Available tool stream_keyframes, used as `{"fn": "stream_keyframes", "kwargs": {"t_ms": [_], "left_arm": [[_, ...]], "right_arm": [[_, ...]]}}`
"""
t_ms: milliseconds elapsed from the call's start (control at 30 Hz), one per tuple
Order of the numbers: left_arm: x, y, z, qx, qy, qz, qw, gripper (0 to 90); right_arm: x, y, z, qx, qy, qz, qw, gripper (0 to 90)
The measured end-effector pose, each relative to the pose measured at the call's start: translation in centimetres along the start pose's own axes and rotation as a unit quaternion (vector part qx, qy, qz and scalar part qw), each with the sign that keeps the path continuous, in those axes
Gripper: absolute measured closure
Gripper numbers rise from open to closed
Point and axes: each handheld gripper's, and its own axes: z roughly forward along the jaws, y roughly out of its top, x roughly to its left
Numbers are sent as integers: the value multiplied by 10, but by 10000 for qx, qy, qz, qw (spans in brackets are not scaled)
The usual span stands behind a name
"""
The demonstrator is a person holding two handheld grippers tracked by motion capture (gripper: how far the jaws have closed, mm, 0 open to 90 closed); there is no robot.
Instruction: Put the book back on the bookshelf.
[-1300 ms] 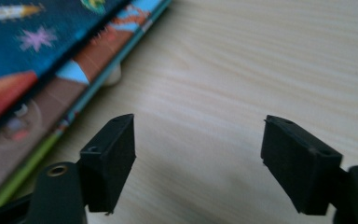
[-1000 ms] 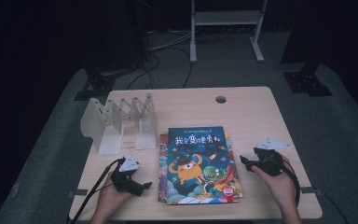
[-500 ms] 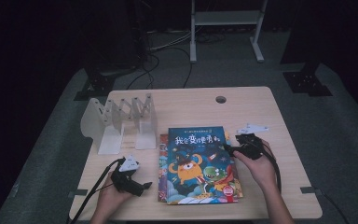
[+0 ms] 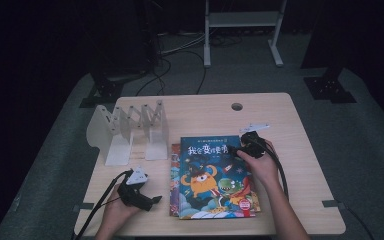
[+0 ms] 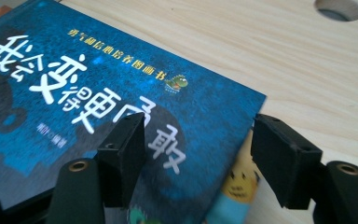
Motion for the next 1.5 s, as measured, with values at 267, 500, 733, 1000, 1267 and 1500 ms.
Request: {"fn": "stream_keyframes", "kwargs": {"t_ms": [267, 500, 733, 1000, 1267, 1500], "left_arm": [[0, 6, -8, -228, -249, -147, 9993, 0], [-4, 12, -12, -320, -310, -85, 9990, 0], [-3, 16, -15, -349, -311, -42, 9989, 0], [3, 32, -20, -367, -167, -56, 9992, 0], [14, 53, -18, -363, -119, -77, 9992, 0], [23, 62, -10, -436, -77, -57, 9990, 0]], "right_arm": [[-3, 6, 9, 116, 119, 222, 9996, 261], [-5, 6, 9, 140, 201, 97, 9997, 264], [10, 8, 12, 158, 526, -180, 9983, 273], [27, 15, 17, 198, 611, -482, 9968, 294], [37, 20, 21, 257, 768, -636, 9947, 300], [51, 27, 28, 329, 953, -851, 9913, 305]]}}
